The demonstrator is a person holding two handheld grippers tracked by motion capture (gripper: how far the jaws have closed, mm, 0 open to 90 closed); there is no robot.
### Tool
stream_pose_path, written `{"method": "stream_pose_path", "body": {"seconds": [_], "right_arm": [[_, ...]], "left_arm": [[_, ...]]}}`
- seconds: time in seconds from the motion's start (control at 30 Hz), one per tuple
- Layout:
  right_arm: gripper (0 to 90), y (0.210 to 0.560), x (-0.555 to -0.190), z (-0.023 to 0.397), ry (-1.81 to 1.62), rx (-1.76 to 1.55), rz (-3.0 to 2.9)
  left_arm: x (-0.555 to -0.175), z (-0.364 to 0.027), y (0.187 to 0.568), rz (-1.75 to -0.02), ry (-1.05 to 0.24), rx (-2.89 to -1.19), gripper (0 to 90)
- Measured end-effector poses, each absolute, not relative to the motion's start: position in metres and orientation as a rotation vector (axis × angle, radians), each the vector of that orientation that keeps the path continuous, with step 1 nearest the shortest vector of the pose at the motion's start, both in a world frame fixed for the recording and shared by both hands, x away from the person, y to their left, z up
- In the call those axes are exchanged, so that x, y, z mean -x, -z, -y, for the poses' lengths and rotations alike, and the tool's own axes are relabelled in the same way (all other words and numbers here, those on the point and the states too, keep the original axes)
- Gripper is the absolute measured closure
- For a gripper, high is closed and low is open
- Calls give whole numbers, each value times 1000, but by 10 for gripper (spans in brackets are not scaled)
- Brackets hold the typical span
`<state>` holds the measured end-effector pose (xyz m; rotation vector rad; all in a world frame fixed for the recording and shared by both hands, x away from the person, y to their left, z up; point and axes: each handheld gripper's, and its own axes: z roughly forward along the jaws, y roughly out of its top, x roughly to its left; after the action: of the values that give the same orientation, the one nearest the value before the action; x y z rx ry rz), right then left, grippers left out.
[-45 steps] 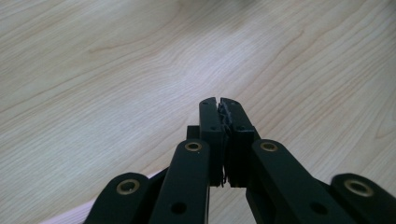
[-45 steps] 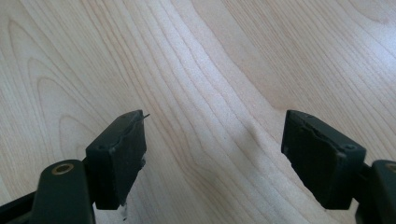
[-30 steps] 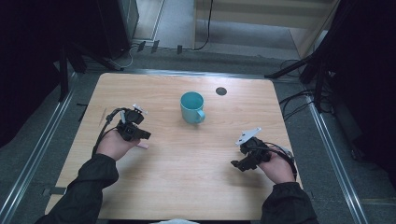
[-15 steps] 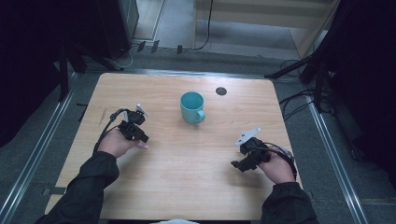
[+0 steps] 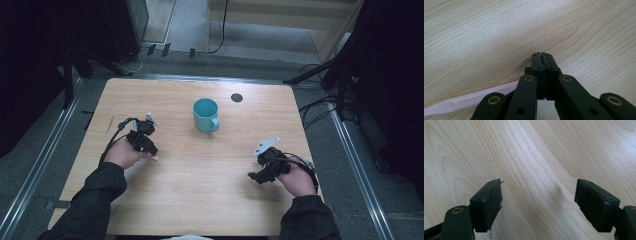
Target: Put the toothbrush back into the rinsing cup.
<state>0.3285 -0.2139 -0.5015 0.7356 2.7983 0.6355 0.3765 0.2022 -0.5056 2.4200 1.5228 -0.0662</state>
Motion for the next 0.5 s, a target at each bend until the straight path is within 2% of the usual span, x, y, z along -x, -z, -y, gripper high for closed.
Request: {"method": "stream_pose_path", "body": {"seconds": [0.5], "right_arm": [[223,500,-329,217,-639,-745,-2789]], "left_arm": [[-364,-214,504,-1542,103,-2397,892]]}}
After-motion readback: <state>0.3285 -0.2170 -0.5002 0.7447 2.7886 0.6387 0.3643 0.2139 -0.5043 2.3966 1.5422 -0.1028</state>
